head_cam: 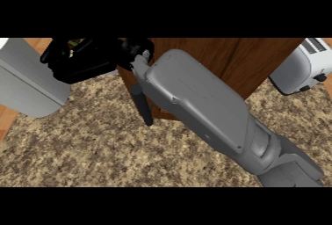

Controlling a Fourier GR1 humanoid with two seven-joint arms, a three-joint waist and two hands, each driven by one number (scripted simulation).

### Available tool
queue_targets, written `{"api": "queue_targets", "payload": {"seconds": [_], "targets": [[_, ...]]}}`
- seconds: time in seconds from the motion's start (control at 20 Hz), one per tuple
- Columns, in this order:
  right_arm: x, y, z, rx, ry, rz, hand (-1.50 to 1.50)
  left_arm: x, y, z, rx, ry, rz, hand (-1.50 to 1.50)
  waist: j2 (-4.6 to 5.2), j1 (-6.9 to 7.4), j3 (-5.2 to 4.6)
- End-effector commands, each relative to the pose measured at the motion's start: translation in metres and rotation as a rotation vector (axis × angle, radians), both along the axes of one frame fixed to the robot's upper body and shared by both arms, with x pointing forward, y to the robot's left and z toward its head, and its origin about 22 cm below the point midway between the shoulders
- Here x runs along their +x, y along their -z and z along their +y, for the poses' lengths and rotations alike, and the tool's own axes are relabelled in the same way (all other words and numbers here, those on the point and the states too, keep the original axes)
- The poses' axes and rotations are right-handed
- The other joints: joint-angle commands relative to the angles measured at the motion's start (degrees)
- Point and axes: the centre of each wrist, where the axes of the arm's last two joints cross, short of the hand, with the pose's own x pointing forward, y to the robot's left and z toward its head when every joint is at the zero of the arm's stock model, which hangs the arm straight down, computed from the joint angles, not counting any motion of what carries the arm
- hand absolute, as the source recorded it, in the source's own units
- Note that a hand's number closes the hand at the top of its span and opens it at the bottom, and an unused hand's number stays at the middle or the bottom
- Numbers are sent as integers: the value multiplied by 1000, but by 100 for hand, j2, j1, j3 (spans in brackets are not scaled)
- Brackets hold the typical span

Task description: Pick up the wine, place it into the cabinet and close the cabinet

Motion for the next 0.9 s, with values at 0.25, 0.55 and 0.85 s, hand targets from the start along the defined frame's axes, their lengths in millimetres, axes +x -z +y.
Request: {"api": "queue_targets", "payload": {"seconds": [0.25,0.55,0.85], "targets": [[58,23,-81,48,279,-12,150,2,-8,-1,2,54,3,-150,151,-118,53],[64,37,-102,77,332,-5,150,3,-6,-19,-55,106,7,-150,188,-300,53],[62,37,-93,96,277,-10,150,13,-16,-31,-77,143,1,-150,259,-483,53]]}}
